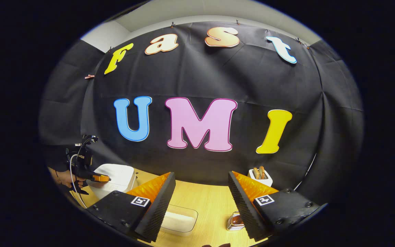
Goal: Close the left gripper, press the button to open the rice cooker; take a wooden spoon from the chopstick holder with the right hand, scoop a spoonful of rice and pour it into the rice cooker, then put the wooden spoon back into the chopstick holder.
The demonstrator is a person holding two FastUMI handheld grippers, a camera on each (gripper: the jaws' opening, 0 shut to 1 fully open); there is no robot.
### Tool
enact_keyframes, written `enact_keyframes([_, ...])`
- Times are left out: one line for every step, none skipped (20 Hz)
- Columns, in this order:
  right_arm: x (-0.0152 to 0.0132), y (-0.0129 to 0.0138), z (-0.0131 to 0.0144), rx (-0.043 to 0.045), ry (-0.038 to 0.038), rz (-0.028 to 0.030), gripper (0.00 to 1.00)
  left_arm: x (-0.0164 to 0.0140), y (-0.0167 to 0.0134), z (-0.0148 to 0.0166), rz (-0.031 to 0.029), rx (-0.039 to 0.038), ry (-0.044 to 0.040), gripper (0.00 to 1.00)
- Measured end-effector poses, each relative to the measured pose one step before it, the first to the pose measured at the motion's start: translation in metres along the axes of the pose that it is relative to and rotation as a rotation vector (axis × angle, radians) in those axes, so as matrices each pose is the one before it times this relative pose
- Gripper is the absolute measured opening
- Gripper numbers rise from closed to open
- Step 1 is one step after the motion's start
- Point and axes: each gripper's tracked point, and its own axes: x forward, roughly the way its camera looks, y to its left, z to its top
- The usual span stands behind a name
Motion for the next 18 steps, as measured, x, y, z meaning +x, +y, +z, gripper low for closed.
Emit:
enact_keyframes([-0.00066,-0.00062,0.00008,-0.00613,-0.00150,-0.00008,0.95,-0.00376,-0.00006,0.00531,0.00665,0.01680,-0.01151,0.06])
enact_keyframes([-0.00028,-0.00105,0.00039,-0.00256,-0.00264,-0.00137,0.95,-0.00335,-0.00053,0.00802,0.00593,0.01888,-0.02404,0.06])
enact_keyframes([-0.00020,-0.00110,0.00059,0.00050,-0.00039,-0.00279,0.95,-0.00477,0.00093,0.01349,0.00672,0.02023,-0.03676,0.06])
enact_keyframes([0.00000,-0.00134,-0.00016,0.00210,0.00192,-0.00303,0.95,-0.00452,0.00105,0.01492,0.00800,0.01671,-0.03784,0.06])
enact_keyframes([-0.00061,-0.00136,-0.00028,0.00154,0.00079,-0.00265,0.95,-0.00301,0.00269,0.01689,0.00813,0.01175,-0.03601,0.06])
enact_keyframes([-0.00027,-0.00134,-0.00034,0.00043,-0.00006,-0.00306,0.95,-0.00210,0.00334,0.01561,0.00660,0.00548,-0.02986,0.06])
enact_keyframes([0.00064,-0.00133,-0.00023,0.00136,-0.00040,-0.00161,0.95,-0.00006,0.00327,0.01429,0.00388,-0.00402,-0.02127,0.06])
enact_keyframes([0.00043,-0.00021,0.00041,0.00206,-0.00065,-0.00225,0.95,0.00076,0.00300,0.01193,0.00089,-0.00757,-0.01788,0.06])
enact_keyframes([0.00004,0.00029,0.00094,0.00375,-0.00109,0.00127,0.95,0.00097,0.00285,0.01038,-0.00136,-0.00690,-0.01590,0.06])
enact_keyframes([0.00002,0.00046,0.00028,0.00152,-0.00091,-0.00019,0.95,0.00323,0.00363,0.00918,-0.00097,-0.00226,-0.01696,0.06])
enact_keyframes([-0.00037,-0.00018,0.00015,-0.00213,-0.00029,0.00070,0.95,0.00223,0.00318,0.00982,0.00097,0.00457,-0.01673,0.06])
enact_keyframes([-0.00065,0.00011,0.00142,-0.00368,-0.00280,-0.00042,0.95,0.00324,0.00313,0.00797,0.00358,0.00927,-0.01419,0.06])
enact_keyframes([-0.00020,-0.00034,0.00077,-0.00217,-0.00195,-0.00081,0.95,0.00215,0.00292,0.00816,0.00601,0.01027,-0.01542,0.06])
enact_keyframes([-0.00038,-0.00072,0.00005,0.00082,-0.00016,-0.00183,0.95,0.00308,0.00248,0.00717,0.00631,0.00927,-0.01486,0.06])
enact_keyframes([-0.00042,-0.00032,-0.00022,0.00264,0.00142,-0.00069,0.95,0.00346,0.00260,0.00760,0.00625,0.00876,-0.01603,0.06])
enact_keyframes([-0.00061,-0.00073,-0.00067,0.00297,0.00272,-0.00167,0.95,0.00406,0.00260,0.00736,0.00619,0.00596,-0.02049,0.06])
enact_keyframes([-0.00031,-0.00070,0.00007,0.00144,0.00044,-0.00124,0.95,0.00368,0.00268,0.00770,0.00740,0.00259,-0.02135,0.06])
enact_keyframes([-0.00067,-0.00125,0.00017,0.00108,-0.00077,-0.00240,0.95,0.00391,0.00376,0.00616,0.00788,0.00231,-0.02313,0.06])
